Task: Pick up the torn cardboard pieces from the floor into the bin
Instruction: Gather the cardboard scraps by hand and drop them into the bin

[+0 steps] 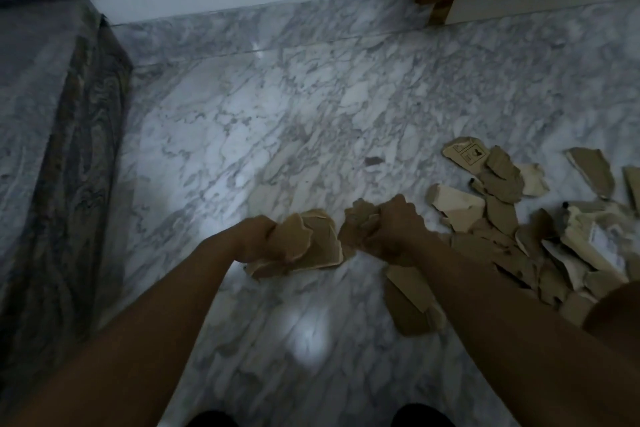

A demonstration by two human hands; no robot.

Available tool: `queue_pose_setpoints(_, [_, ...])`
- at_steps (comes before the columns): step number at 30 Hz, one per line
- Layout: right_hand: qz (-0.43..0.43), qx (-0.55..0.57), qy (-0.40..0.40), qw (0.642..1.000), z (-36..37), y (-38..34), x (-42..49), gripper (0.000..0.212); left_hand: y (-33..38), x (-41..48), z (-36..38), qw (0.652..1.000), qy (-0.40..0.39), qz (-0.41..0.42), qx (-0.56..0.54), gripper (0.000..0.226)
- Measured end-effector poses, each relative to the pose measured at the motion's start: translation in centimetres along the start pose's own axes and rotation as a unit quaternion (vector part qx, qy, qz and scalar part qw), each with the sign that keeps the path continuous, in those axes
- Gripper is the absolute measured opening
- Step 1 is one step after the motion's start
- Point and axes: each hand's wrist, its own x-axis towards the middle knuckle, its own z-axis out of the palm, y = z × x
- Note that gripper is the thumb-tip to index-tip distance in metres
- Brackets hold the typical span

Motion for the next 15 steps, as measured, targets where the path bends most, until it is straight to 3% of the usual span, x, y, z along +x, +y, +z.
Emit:
queue_pose_setpoints(5, [-0.022,0.073,0.04,0.996,1.1,-0.3,-0.8,0.056,0.5,0.9,3.0,0.995,0.022,0.023,0.094,0.074])
queue_pose_setpoints(7, [-0.028,0.063,0.055,0.996,0.8,-0.1,-0.7,0.068,1.1,1.2,3.8,0.993,0.059,0.037,0.099,0.072])
queue_pose_setpoints(10, [-0.044,0.15,0.091,0.983,-0.2,0.1,-0.7,0.082,2.2,1.8,5.1,0.99,0.093,0.041,0.097,0.08])
queue_pose_setpoints(14, [-0.06,0.142,0.082,0.985,-3.0,0.9,0.0,0.053,2.7,2.3,5.7,0.985,0.131,0.026,0.104,0.082])
queue_pose_setpoints(15, [-0.055,0.161,0.085,0.982,-3.6,1.0,0.1,0.057,2.6,2.3,5.7,0.982,0.148,0.028,0.113,0.08])
